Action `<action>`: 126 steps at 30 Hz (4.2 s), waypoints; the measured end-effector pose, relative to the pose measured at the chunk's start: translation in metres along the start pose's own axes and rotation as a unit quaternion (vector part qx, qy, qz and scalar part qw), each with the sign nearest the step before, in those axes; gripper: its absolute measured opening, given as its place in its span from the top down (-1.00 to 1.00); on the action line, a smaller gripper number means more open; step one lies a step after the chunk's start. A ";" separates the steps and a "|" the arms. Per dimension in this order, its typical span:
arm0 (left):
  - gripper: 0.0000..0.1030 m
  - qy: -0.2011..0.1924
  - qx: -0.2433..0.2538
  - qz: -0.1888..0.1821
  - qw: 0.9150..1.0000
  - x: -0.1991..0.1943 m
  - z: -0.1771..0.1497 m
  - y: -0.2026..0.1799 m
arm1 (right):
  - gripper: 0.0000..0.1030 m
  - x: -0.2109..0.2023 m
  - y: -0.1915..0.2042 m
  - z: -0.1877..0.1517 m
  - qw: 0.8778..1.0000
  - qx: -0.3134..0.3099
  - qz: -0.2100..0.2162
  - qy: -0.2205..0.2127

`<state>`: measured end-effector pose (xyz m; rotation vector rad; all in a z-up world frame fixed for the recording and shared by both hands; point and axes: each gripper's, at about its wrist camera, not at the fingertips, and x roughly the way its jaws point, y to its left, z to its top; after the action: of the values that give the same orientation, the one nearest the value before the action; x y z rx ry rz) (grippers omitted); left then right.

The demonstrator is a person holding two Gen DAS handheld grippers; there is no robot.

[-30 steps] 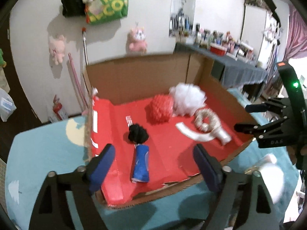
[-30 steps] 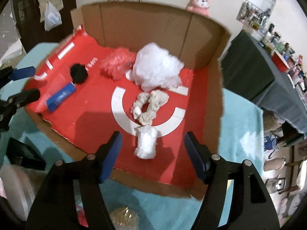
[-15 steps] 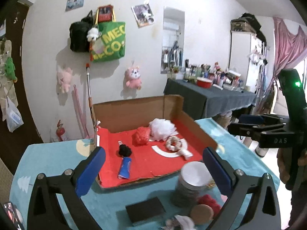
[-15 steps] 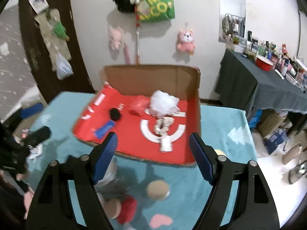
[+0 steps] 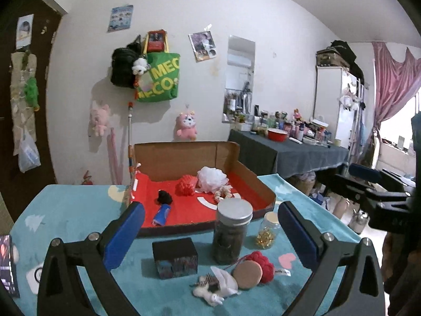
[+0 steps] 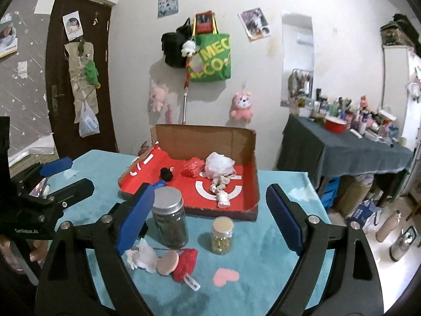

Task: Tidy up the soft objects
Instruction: 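Withdraw both tools from the box back toward the remaining table items, then grasp the white tissue with the left tool while the right tool grasps the red knitted pouch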

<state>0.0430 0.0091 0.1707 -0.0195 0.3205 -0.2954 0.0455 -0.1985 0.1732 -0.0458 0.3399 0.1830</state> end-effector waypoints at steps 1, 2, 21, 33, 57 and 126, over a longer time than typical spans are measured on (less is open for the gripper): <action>-1.00 -0.003 0.000 0.003 1.000 -0.003 -0.004 -0.001 | -0.70 -0.003 0.002 -0.005 1.000 0.000 -0.003 -0.002; -1.00 -0.005 0.000 0.007 1.000 -0.005 -0.010 -0.002 | -0.70 -0.006 0.004 -0.010 1.000 -0.001 -0.004 -0.006; -1.00 0.043 -0.031 0.029 0.998 0.000 -0.085 0.000 | -0.82 -0.009 0.017 -0.097 0.999 0.038 -0.017 -0.007; -1.00 0.108 -0.053 0.050 0.991 0.023 -0.123 0.013 | -0.82 0.020 0.013 -0.144 0.997 0.055 -0.029 0.055; -0.85 0.179 -0.038 0.001 0.983 0.074 -0.109 0.009 | -0.82 0.079 -0.003 -0.133 0.989 0.065 0.008 0.132; -0.18 0.220 -0.019 -0.057 0.974 0.098 -0.109 0.018 | -0.40 0.111 -0.037 -0.140 0.969 0.124 0.113 0.180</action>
<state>0.1025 0.0010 0.0358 -0.0105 0.7669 -0.4068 0.1097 -0.2266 0.0042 0.2104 0.7297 0.3575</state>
